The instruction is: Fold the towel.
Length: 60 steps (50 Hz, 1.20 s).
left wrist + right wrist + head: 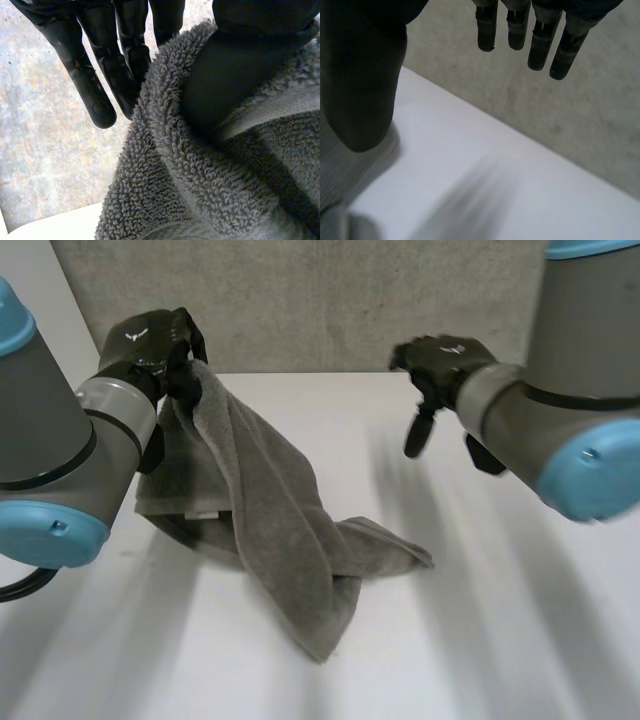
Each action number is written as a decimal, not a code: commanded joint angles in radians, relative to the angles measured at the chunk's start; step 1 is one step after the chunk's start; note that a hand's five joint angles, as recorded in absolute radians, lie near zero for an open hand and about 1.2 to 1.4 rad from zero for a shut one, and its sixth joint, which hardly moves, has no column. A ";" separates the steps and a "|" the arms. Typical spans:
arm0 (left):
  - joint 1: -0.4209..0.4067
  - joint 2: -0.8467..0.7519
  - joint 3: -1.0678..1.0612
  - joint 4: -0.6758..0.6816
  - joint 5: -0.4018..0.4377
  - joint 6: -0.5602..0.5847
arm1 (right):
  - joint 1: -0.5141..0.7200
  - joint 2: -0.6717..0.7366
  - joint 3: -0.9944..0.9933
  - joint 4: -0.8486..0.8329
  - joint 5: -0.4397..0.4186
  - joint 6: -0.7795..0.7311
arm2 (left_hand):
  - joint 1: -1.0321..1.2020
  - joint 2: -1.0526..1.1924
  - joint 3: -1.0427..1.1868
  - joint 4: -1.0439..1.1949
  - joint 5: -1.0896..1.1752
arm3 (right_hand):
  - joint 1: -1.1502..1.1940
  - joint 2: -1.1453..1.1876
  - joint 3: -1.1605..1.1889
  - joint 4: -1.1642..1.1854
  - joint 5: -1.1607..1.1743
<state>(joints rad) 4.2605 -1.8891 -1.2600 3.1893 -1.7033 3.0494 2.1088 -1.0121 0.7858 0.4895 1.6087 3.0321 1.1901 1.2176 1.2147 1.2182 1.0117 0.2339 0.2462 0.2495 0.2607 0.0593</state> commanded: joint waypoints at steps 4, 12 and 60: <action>-0.002 -0.004 -0.018 0.001 -0.002 0.009 | 0.007 -0.270 0.729 -0.296 -0.166 0.175 | 0.206 0.179 0.182 0.178 0.210 | -0.059 -0.072 -0.075 -0.086 -0.059; -0.002 -0.011 -0.042 0.003 -0.001 0.009 | 0.097 -0.151 0.820 -0.408 -0.219 0.310 | 0.206 0.179 0.182 0.178 0.210 | -0.059 -0.072 -0.075 -0.086 -0.059; 0.002 0.211 -0.182 -0.097 0.027 0.015 | -0.231 -0.368 0.305 0.034 -0.417 -0.229 | 0.206 0.179 0.182 0.178 0.210 | 1.162 1.150 1.147 1.136 1.162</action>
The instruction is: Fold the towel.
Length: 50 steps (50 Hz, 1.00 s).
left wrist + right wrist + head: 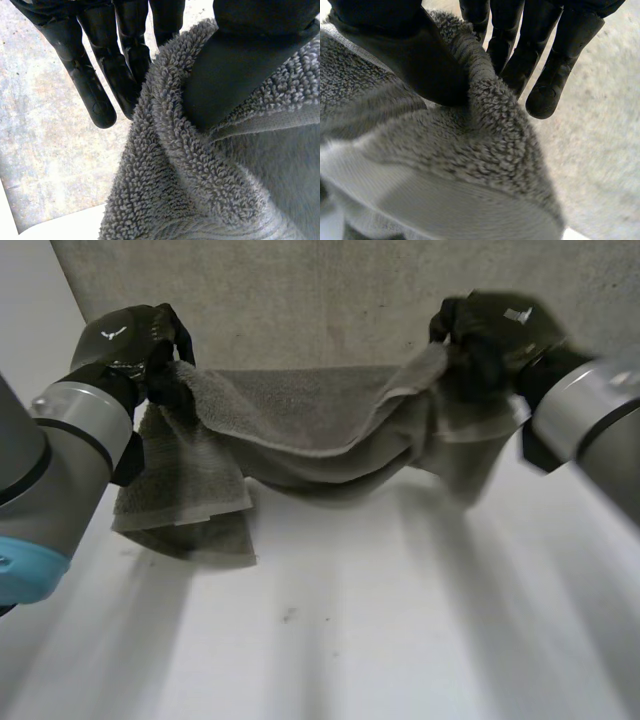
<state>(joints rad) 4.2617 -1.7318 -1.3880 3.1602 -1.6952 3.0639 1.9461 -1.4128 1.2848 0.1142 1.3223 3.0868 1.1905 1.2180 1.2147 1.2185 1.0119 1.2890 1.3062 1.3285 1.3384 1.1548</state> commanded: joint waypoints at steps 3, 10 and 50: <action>-0.003 0.044 -0.089 -0.124 0.031 0.001 | -0.085 0.104 -0.225 0.560 -0.127 -0.428 | 0.206 0.178 0.182 0.178 0.210 | 0.107 0.090 0.068 0.058 0.067; -0.026 -0.086 -0.143 -0.193 0.063 0.018 | -0.087 0.215 -0.199 0.665 -0.126 -0.609 | 0.206 0.178 0.182 0.178 0.210 | 0.107 0.090 0.068 0.058 0.067; 0.026 -0.356 -0.087 0.283 0.262 0.239 | -0.033 0.448 -0.145 0.240 0.001 -0.523 | 0.206 0.178 0.182 0.178 0.210 | 0.107 0.090 0.068 0.058 0.067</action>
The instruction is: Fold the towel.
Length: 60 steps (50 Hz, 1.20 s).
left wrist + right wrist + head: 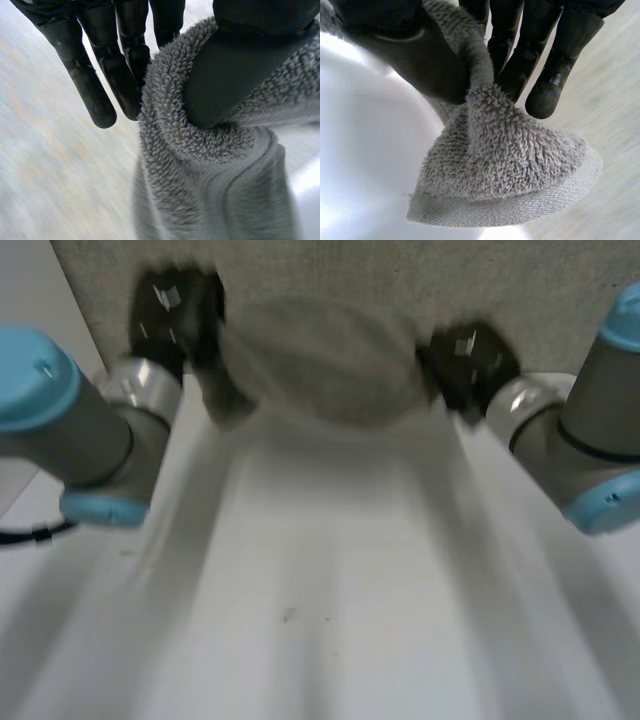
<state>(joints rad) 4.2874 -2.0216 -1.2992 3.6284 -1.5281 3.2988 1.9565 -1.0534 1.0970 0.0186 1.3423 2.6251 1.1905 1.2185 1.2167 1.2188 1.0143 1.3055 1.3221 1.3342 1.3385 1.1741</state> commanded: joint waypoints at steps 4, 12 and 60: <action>0.000 -0.089 -0.212 -0.293 0.097 0.005 | -0.059 0.111 0.058 0.363 -0.017 -0.066 | 0.206 0.178 0.180 0.177 0.207 | 0.091 0.074 0.062 0.058 0.048; 0.002 -0.019 -0.190 -0.600 0.103 0.004 | -0.120 0.035 0.118 0.362 -0.020 -0.053 | 0.206 0.178 0.180 0.177 0.207 | 0.091 0.074 0.062 0.058 0.048; -0.242 0.250 -0.566 -0.452 -0.256 -0.028 | -0.266 -0.045 0.500 -0.031 -0.017 0.032 | -0.475 -0.503 -0.501 -0.503 -0.473 | 0.091 0.074 0.062 0.058 0.048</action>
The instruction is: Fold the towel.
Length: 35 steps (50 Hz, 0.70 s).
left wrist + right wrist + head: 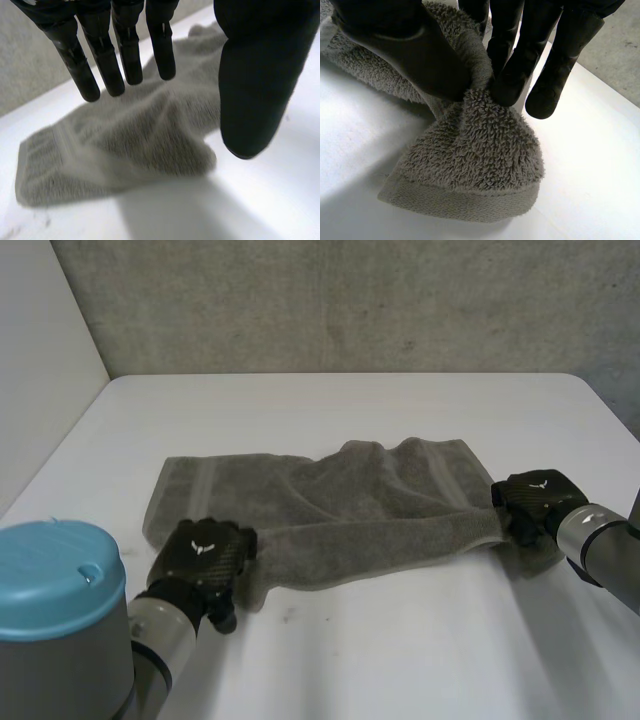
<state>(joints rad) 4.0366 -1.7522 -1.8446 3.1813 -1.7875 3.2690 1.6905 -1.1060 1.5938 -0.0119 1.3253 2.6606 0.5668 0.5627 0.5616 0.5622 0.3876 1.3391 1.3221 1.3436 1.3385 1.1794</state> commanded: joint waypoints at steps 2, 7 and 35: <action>0.015 -0.056 -0.019 -0.004 0.008 0.001 | 0.000 0.011 0.003 0.000 0.000 -0.005 | 0.149 0.153 0.154 0.153 0.153 | 0.057 0.074 0.053 0.058 0.042; 0.019 -0.125 0.004 0.000 0.029 -0.002 | 0.000 0.018 0.008 -0.002 0.002 -0.010 | 0.131 0.135 0.136 0.136 0.136 | 0.057 0.074 0.053 0.058 0.042; 0.085 -0.602 0.663 0.043 0.042 -0.008 | 0.000 0.028 0.017 -0.008 0.002 -0.019 | 0.040 0.044 0.045 0.045 0.045 | 0.057 0.074 0.053 0.058 0.042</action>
<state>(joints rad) 4.1108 -2.3004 -1.2834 3.2370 -1.7422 3.2569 1.6904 -1.0800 1.6108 -0.0189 1.3279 2.6433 0.4994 0.4998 0.4992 0.4982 0.3272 1.3392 1.3221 1.3435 1.3385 1.1795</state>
